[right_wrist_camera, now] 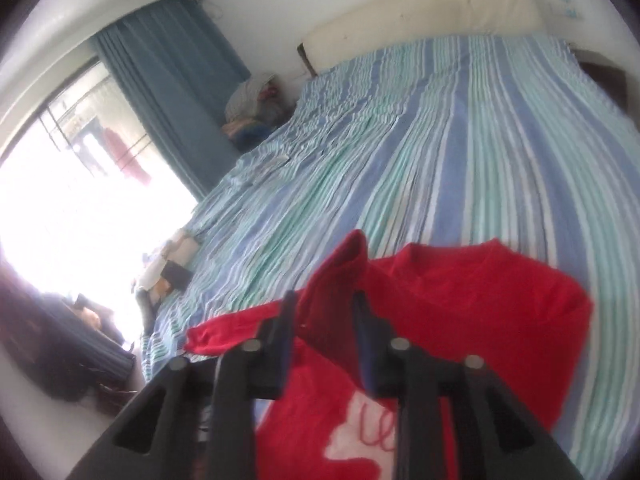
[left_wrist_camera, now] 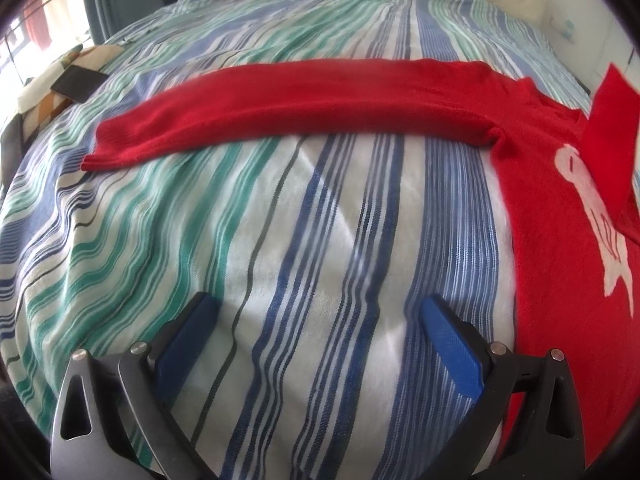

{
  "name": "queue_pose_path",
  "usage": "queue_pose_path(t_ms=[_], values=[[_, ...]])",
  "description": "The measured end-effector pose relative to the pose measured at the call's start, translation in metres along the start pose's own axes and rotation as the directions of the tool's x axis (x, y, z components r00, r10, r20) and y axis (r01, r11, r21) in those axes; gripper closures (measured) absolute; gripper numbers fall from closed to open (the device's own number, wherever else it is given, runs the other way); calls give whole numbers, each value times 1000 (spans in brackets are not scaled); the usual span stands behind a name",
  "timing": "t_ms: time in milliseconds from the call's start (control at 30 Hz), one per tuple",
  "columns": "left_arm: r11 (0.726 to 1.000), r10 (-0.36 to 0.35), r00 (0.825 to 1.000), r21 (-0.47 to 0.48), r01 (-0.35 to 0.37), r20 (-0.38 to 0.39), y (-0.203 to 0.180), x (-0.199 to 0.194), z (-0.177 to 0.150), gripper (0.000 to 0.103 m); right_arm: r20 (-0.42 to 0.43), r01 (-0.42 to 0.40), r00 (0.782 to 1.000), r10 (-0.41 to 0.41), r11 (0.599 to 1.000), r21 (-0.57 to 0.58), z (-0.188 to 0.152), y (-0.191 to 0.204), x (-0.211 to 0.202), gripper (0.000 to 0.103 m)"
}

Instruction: Fold small clothes

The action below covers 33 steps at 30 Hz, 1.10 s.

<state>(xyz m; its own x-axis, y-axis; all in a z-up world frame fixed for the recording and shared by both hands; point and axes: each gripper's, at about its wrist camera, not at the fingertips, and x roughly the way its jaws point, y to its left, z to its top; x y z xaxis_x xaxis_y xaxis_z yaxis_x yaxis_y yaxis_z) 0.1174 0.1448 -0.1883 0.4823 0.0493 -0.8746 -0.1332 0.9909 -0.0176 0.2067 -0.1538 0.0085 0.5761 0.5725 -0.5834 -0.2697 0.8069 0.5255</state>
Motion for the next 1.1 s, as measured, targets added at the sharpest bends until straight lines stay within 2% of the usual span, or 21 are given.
queue_pose_path(t_ms=[33, 67, 167, 233, 300, 333, 433, 500, 567, 700, 800, 1000, 1100], values=[[1000, -1, 1000, -2, 1, 0, 0, 0, 0, 1, -3, -44, 999, 44, 998, 51, -10, -6, 7, 40], [1000, -3, 1000, -4, 3, -1, 0, 0, 0, 1, 9, -72, 997, 72, 993, 90, -18, -13, 10, 40], [1000, 0, 1000, -9, 0, -5, 0, 1, 1, 0, 22, -62, 998, 59, 988, 141, -36, -30, 4, 40], [1000, 8, 1000, -7, -8, -6, -2, 3, 1, 0, 9, 2, 1000, -3, 990, 141, -48, -44, -10, 40], [1000, 22, 1000, 3, -22, -4, -4, 4, 1, 0, -10, 101, 995, -101, 988, 116, -59, -61, -29, 39], [1000, 29, 1000, 9, -29, 0, -6, 4, 0, 0, -19, 168, 986, -167, 982, 85, -71, -68, -38, 39], [999, 43, 999, 16, -43, 8, -8, 5, -1, 0, -58, 347, 936, -348, 937, -24, -105, -88, -57, 37], [999, 41, 999, 15, -41, 8, -8, 4, -1, 0, -94, 395, 913, -397, 918, -43, -124, -103, -65, 37], [999, 34, 999, 10, -34, 8, -6, 3, -1, 0, -107, 413, 904, -414, 910, -32, -140, -111, -71, 37], [999, 34, 999, 11, -34, 8, -5, 3, -1, 0, -116, 402, 909, -401, 915, -13, -157, -105, -69, 37], [1000, 29, 1000, 8, -29, 2, -4, 2, -1, 0, -141, 372, 913, -383, 923, -102, -155, -75, -48, 37], [999, -15, 1000, -30, 15, -4, 6, -3, 3, 1, -181, 203, 946, -268, 928, -313, -131, 3, 11, 38], [998, -38, 999, -54, 38, -9, 10, -3, 4, 1, -195, 141, 954, -228, 914, -380, -110, 26, 46, 45]])
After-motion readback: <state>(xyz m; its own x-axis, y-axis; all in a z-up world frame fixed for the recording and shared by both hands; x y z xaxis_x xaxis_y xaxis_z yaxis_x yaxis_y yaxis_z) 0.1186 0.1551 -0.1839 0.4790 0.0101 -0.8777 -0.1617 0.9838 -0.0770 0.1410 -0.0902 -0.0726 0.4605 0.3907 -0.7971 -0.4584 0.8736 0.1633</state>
